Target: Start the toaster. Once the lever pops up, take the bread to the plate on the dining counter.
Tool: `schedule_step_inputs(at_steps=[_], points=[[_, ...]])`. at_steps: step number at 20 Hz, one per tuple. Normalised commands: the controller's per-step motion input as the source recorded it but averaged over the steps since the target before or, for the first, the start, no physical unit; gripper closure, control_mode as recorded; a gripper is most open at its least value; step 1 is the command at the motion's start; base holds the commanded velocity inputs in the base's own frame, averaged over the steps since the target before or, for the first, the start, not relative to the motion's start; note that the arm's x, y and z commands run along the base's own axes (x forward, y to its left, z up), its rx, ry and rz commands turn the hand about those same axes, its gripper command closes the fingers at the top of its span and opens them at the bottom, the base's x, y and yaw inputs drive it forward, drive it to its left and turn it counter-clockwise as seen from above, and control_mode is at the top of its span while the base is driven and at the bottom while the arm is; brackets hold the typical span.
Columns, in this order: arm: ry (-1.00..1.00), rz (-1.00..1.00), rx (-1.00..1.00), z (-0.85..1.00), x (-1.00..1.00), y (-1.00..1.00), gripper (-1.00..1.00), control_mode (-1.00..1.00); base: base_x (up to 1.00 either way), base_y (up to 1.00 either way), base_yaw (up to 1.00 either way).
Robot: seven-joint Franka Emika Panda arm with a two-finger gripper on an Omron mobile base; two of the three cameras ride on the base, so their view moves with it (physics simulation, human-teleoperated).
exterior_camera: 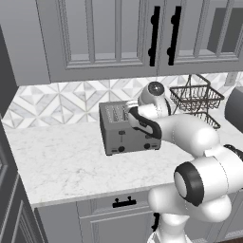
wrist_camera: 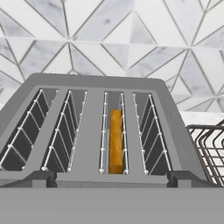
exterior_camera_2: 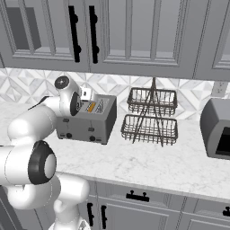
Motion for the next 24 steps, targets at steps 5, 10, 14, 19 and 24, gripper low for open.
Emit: schedule_step_inputs(at_steps=[5, 10, 14, 19, 24], points=[[0.0, 0.0, 0.0, 0.0, 0.0, 0.0, -1.0, -1.0, 0.0, 0.0, 0.0], [0.0, 0.0, 0.0, 0.0, 0.0, 0.0, -1.0, -1.0, 0.0, 0.0, 0.0], [0.0, 0.0, 0.0, 0.0, 0.0, 0.0, -1.0, -1.0, 0.0, 0.0, 0.0], [0.0, 0.0, 0.0, 0.0, 0.0, 0.0, -1.0, -1.0, 0.0, 0.0, 0.0], [0.0, 0.0, 0.0, 0.0, 0.0, 0.0, -1.0, -1.0, 0.0, 0.0, 0.0]])
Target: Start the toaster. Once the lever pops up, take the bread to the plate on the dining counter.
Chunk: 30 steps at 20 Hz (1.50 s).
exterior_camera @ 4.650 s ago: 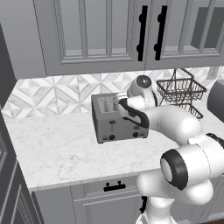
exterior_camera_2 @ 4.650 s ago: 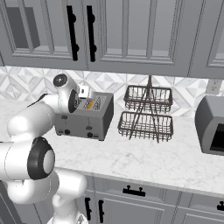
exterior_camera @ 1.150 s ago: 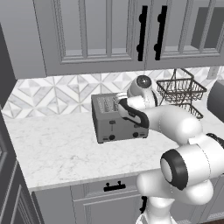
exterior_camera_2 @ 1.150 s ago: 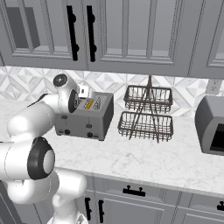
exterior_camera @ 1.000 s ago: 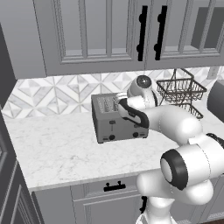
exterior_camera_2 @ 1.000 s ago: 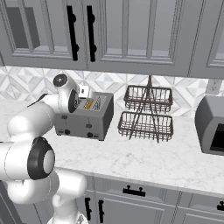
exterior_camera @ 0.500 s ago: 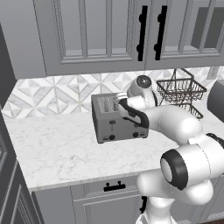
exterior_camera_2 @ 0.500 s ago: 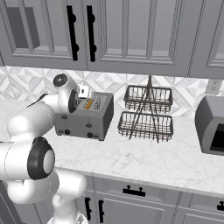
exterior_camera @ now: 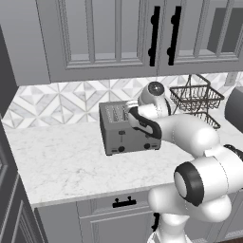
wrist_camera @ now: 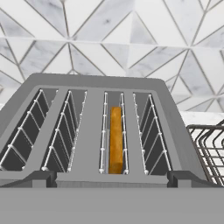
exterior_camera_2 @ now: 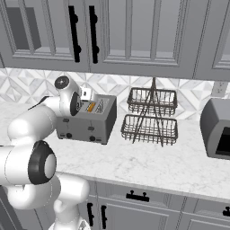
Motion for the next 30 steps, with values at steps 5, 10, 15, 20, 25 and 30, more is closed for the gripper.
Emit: schedule_step_inputs(at_steps=[5, 10, 15, 20, 25, 30], points=[[0.0, 0.0, 0.0, 0.0, 0.0, 0.0, -1.0, -1.0, 0.0, 0.0, 0.0], [0.0, 0.0, 0.0, 0.0, 0.0, 0.0, -1.0, -1.0, 0.0, 0.0, 0.0], [0.0, 0.0, 0.0, 0.0, 0.0, 0.0, -1.0, -1.0, 0.0, 0.0, 0.0], [0.0, 0.0, 0.0, 0.0, 0.0, 0.0, -1.0, -1.0, 0.0, 0.0, 0.0], [0.0, 0.0, 0.0, 0.0, 0.0, 0.0, -1.0, -1.0, 0.0, 0.0, 0.0], [0.0, 0.0, 0.0, 0.0, 0.0, 0.0, -1.0, -1.0, 0.0, 0.0, 0.0]])
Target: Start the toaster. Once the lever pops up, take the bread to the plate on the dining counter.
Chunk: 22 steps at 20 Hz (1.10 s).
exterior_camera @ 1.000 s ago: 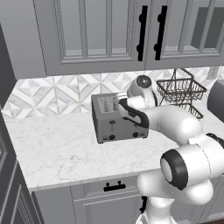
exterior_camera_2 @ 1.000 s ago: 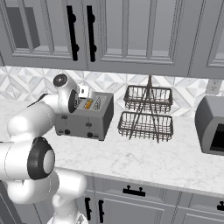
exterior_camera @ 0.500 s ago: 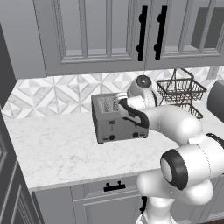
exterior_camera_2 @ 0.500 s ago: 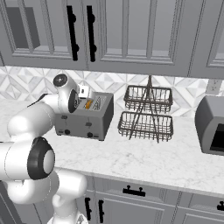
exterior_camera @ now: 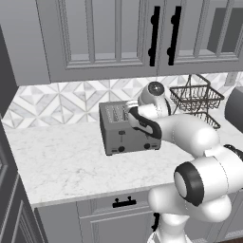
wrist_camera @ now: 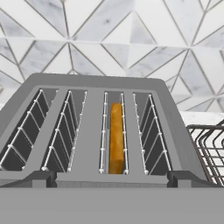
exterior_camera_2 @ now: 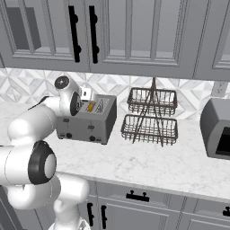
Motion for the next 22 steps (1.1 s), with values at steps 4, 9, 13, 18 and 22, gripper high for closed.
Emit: schedule_step_inputs(at_steps=[4, 9, 13, 18, 22], points=[[0.0, 0.0, 0.0, 0.0, 0.0, 0.0, -1.0, -1.0, 0.0, 0.0, 0.0], [0.0, 0.0, 0.0, 0.0, 0.0, 0.0, -1.0, -1.0, 0.0, 0.0, 0.0], [0.0, 0.0, 0.0, 0.0, 0.0, 0.0, -1.0, -1.0, 0.0, 0.0, 0.0], [0.0, 0.0, 0.0, 0.0, 0.0, 0.0, -1.0, -1.0, 0.0, 0.0, 0.0], [0.0, 0.0, 0.0, 0.0, 0.0, 0.0, -1.0, -1.0, 0.0, 0.0, 0.0]])
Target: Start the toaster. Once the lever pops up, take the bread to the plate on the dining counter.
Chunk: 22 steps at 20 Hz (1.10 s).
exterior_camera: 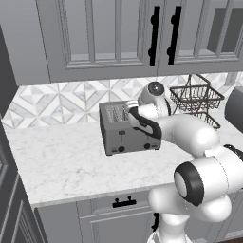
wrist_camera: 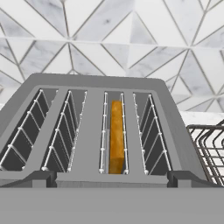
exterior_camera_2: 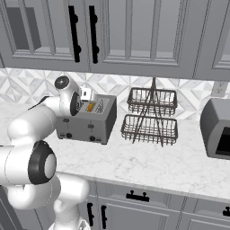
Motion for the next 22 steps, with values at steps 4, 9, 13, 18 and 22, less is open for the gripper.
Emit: schedule_step_inputs(at_steps=[4, 9, 13, 18, 22], points=[[0.0, 0.0, 0.0, 0.0, 0.0, 0.0, -1.0, -1.0, 0.0, 0.0, 0.0], [0.0, 0.0, 0.0, 0.0, 0.0, 0.0, -1.0, -1.0, 0.0, 0.0, 0.0], [0.0, 0.0, 0.0, 0.0, 0.0, 0.0, -1.0, -1.0, 0.0, 0.0, 0.0], [0.0, 0.0, 0.0, 0.0, 0.0, 0.0, -1.0, -1.0, 0.0, 0.0, 0.0], [0.0, 0.0, 0.0, 0.0, 0.0, 0.0, -1.0, -1.0, 0.0, 0.0, 0.0]])
